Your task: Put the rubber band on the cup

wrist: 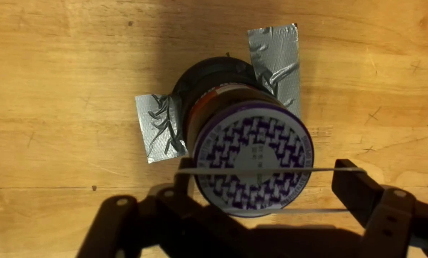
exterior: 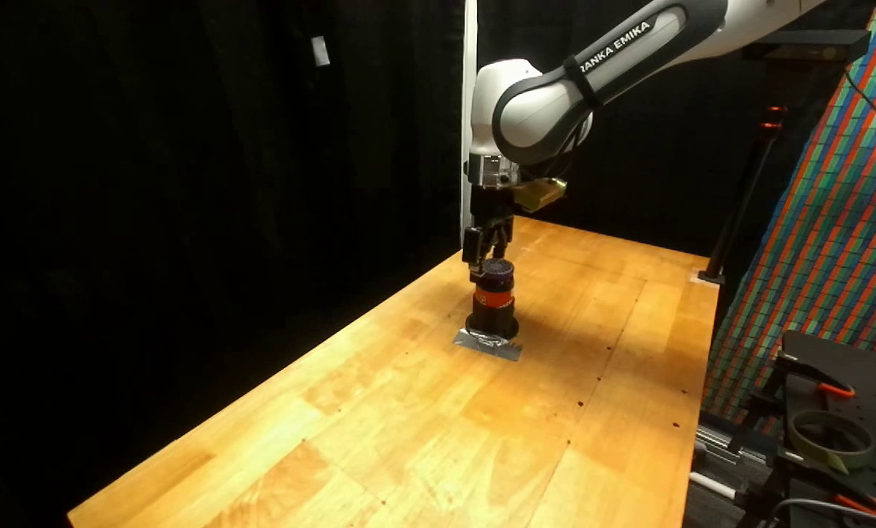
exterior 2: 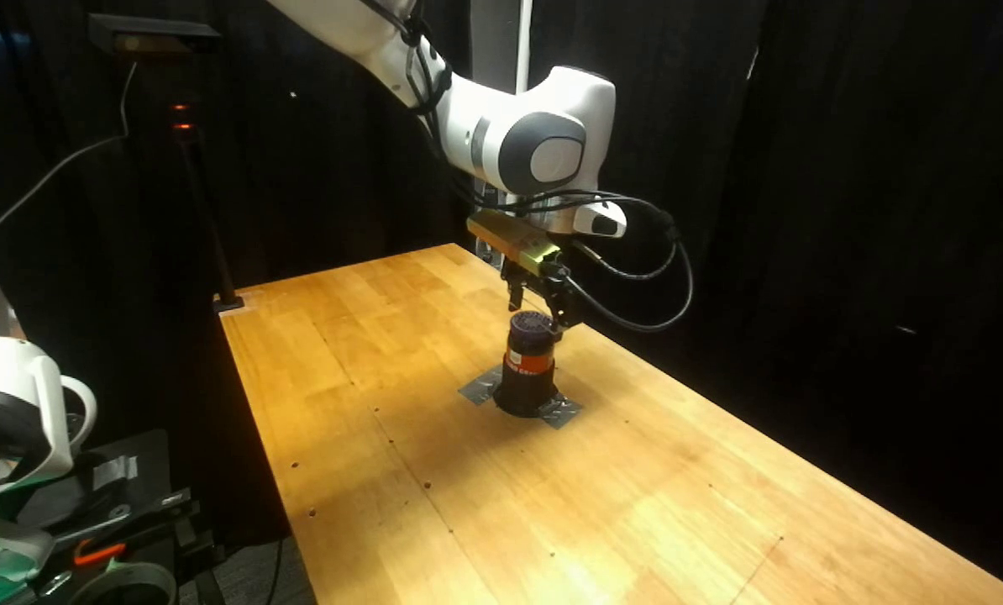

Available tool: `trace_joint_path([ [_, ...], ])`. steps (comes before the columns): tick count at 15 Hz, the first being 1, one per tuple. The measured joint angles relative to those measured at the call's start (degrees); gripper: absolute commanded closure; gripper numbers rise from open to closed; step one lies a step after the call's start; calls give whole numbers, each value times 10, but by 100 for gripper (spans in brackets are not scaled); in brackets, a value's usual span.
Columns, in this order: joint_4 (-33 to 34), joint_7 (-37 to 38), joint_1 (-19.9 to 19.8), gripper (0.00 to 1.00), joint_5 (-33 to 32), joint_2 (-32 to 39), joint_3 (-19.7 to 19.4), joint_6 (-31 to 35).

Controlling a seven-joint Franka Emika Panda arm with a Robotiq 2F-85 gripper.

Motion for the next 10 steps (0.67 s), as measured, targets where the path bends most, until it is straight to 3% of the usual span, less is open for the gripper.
trace_joint_path([
  [10,15,0,0,0,-7,20,-1,0],
])
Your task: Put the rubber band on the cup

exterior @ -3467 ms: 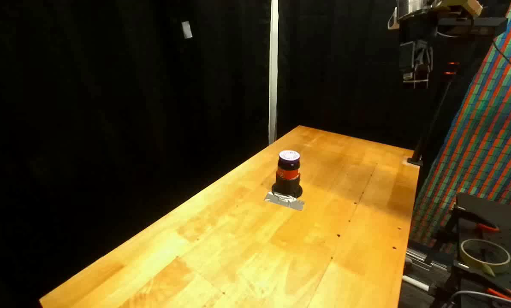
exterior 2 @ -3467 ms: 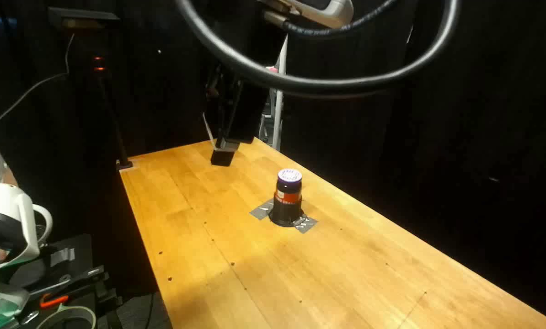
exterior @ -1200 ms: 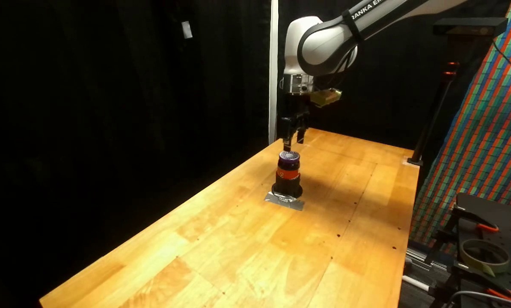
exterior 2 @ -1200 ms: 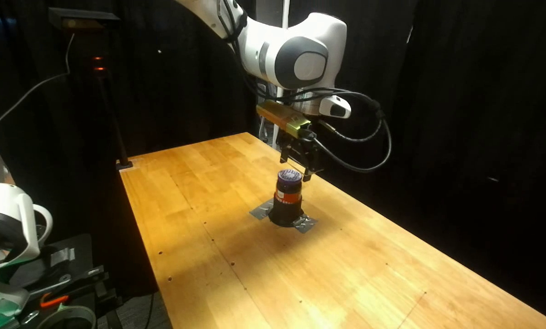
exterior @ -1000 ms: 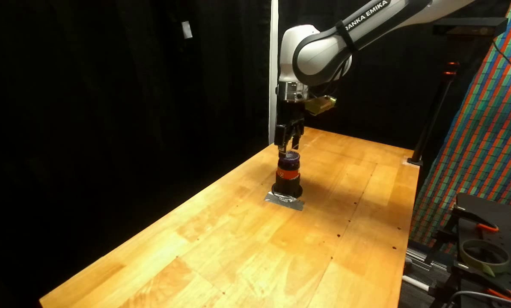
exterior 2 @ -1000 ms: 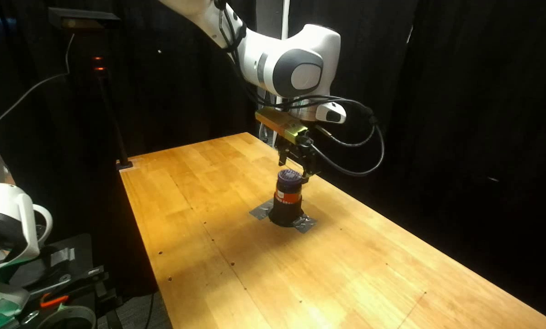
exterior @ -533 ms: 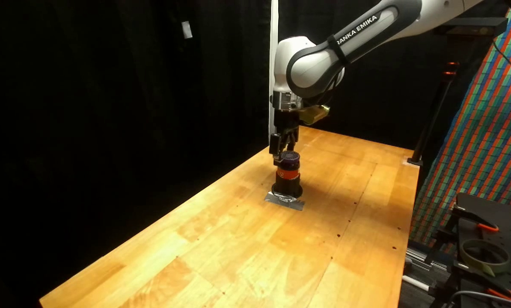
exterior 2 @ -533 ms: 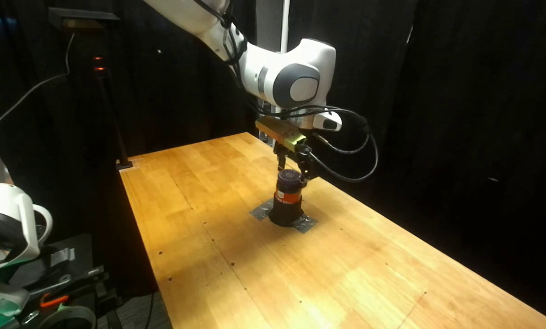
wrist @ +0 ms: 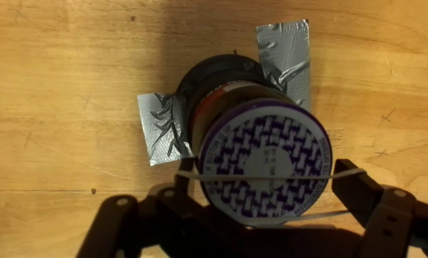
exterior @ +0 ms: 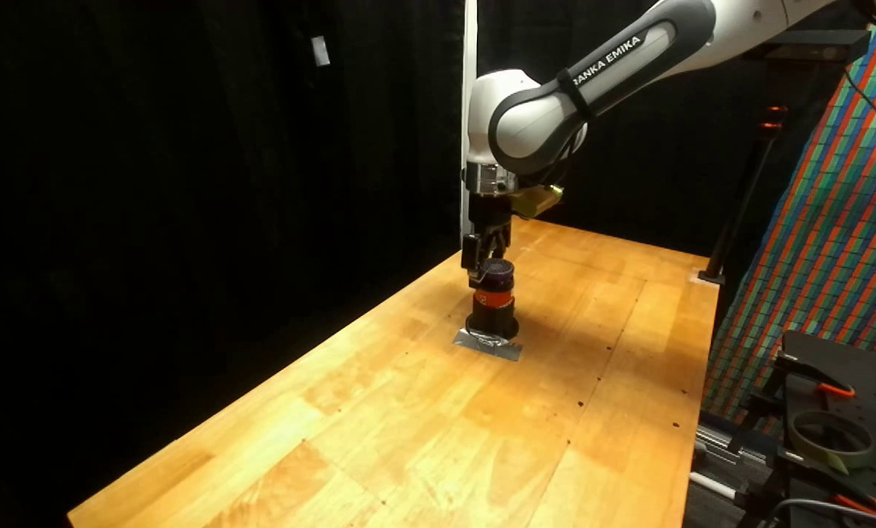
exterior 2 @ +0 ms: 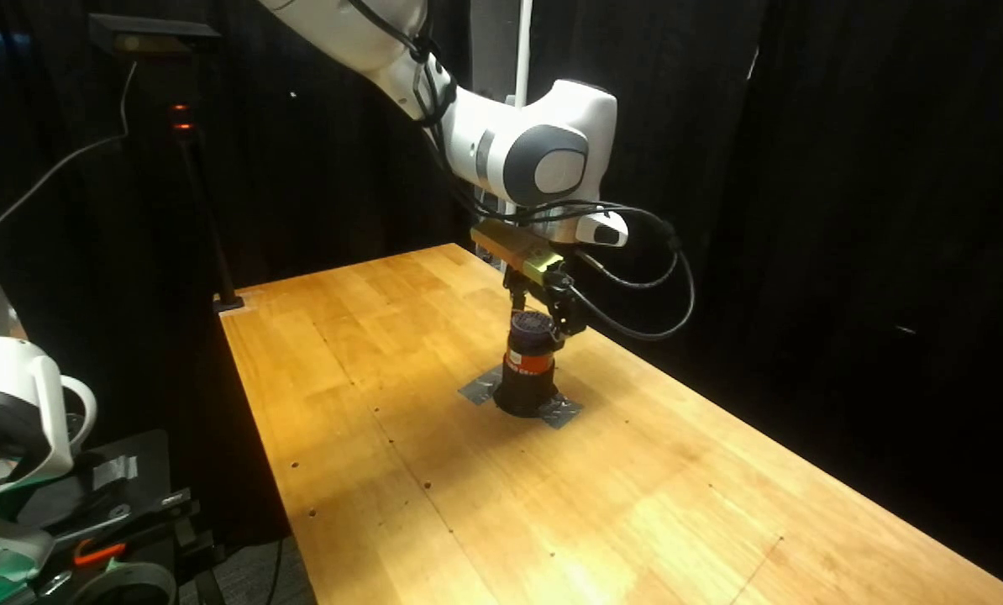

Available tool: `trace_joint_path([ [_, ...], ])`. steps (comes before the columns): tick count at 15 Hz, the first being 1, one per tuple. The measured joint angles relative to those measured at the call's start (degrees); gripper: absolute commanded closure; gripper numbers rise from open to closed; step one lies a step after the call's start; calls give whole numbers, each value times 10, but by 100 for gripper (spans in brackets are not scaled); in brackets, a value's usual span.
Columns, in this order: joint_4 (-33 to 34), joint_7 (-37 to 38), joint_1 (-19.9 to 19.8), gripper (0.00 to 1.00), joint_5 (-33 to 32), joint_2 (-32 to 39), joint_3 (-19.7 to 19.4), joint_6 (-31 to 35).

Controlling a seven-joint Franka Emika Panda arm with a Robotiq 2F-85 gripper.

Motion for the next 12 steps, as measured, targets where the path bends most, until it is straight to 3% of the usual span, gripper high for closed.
trace_joint_path([
  [12,4,2,0,0,-4,7,-2,14],
])
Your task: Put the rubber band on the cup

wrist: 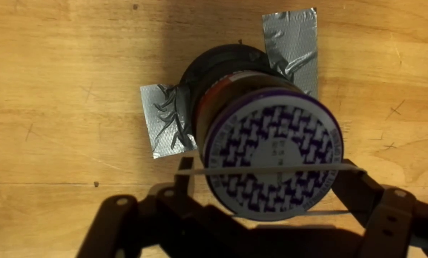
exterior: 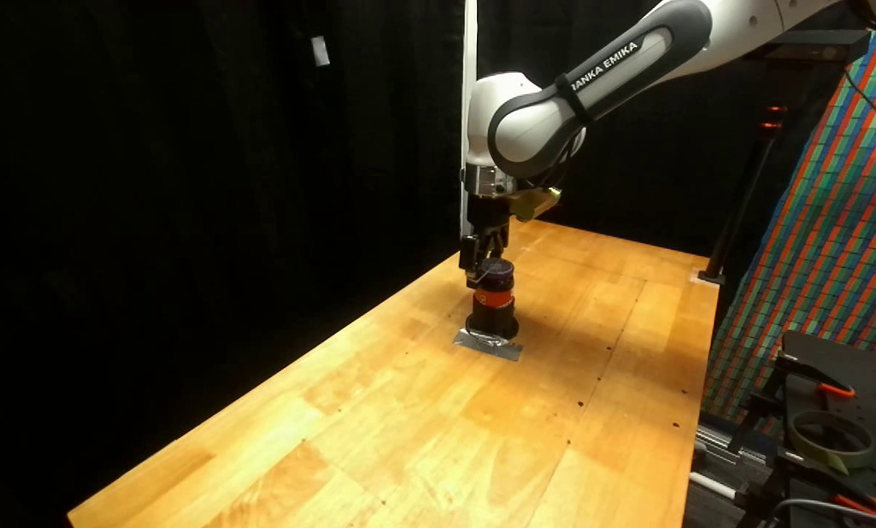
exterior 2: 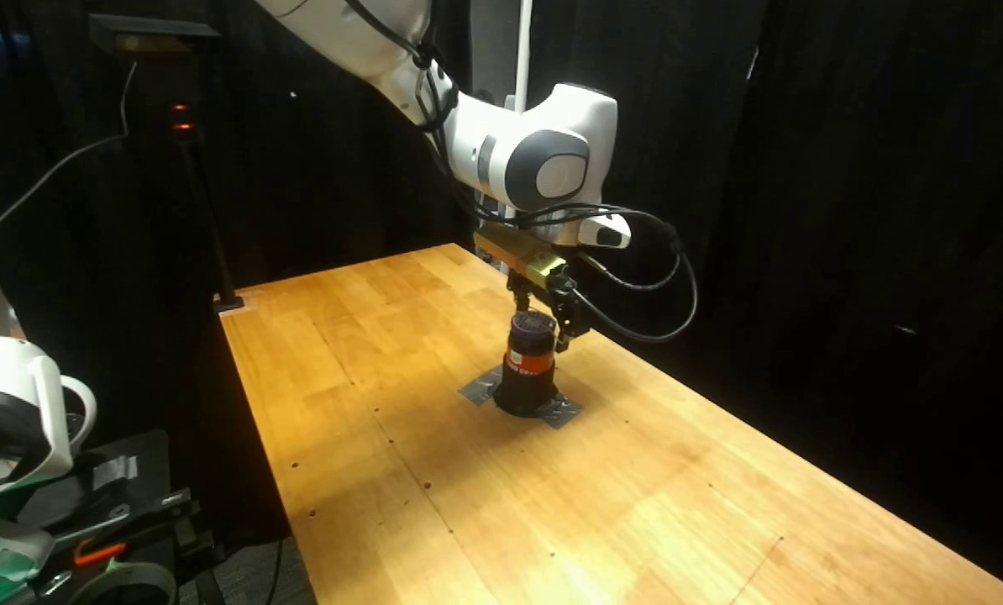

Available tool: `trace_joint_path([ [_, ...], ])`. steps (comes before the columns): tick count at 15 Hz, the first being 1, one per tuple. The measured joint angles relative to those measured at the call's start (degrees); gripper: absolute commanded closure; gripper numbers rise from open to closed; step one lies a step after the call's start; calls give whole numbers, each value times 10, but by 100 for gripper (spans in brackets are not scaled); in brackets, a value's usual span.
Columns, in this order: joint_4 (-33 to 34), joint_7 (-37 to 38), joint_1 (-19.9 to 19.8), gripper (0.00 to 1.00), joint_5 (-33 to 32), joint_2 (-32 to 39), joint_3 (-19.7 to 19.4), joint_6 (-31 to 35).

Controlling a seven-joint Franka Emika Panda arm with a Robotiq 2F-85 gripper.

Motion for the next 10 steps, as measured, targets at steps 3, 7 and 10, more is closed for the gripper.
trace_joint_path([
  [3,0,0,0,0,0,0,0,3],
  [7,0,1,0,0,0,2,0,15],
  [10,0,1,0,0,0,6,-1,26],
])
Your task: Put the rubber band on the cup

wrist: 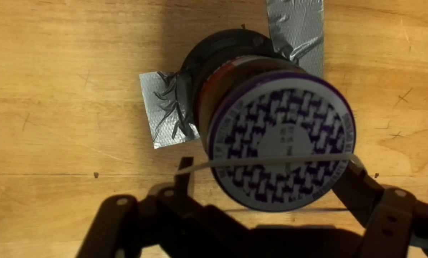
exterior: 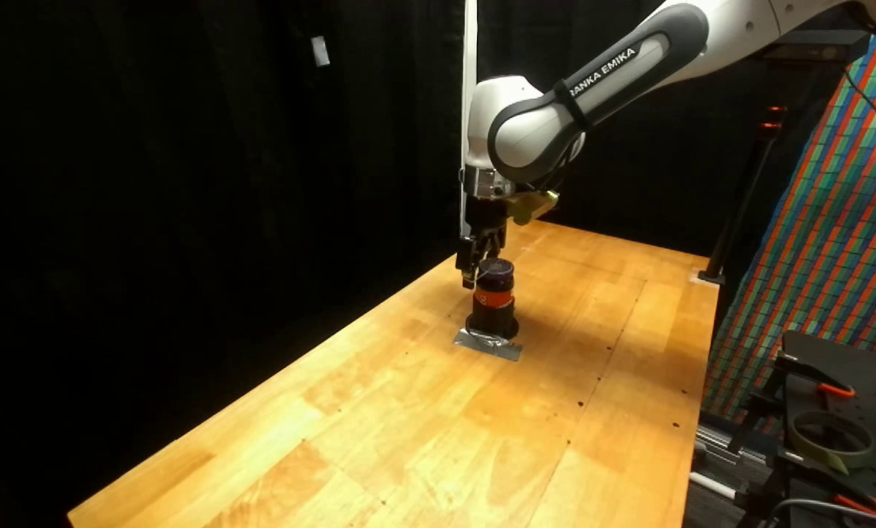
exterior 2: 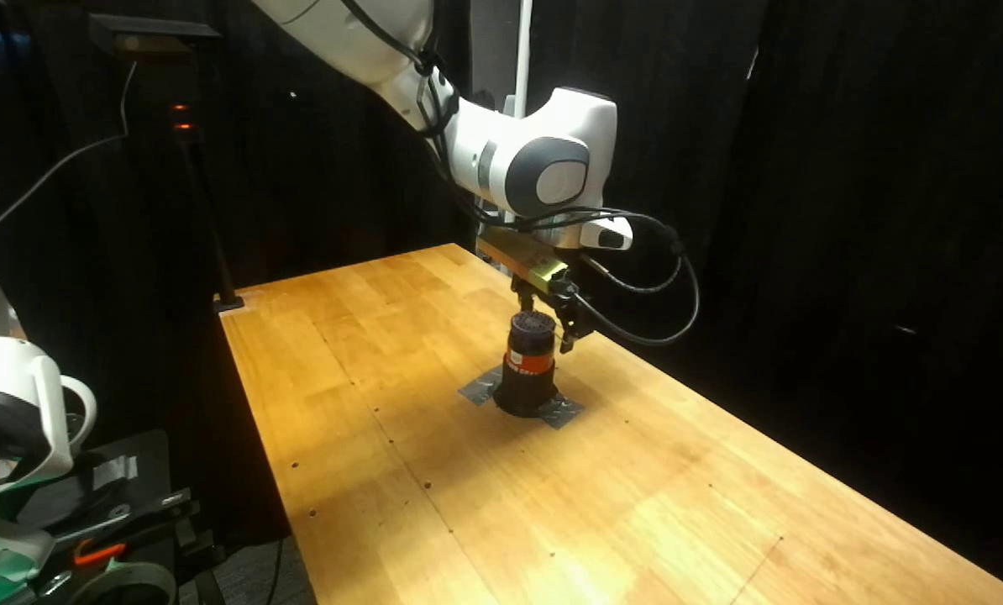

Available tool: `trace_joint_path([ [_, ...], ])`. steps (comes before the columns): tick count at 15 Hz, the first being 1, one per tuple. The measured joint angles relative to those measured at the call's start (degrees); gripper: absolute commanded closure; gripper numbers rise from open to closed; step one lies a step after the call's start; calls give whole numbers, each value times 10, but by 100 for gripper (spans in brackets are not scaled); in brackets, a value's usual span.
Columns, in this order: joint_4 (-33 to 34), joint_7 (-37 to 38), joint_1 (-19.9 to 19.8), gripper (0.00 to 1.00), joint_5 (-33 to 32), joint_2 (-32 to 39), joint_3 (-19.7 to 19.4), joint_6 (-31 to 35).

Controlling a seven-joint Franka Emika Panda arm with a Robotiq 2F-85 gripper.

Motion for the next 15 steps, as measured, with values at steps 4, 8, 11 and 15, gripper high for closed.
trace_joint_path([
  [4,-1,0,-1,0,0,3,0,-7],
  [8,-1,0,-4,0,0,2,0,-39],
  [11,-6,-1,-9,0,4,-4,1,-43],
  [15,-24,-5,-17,0,19,-18,5,-43],
])
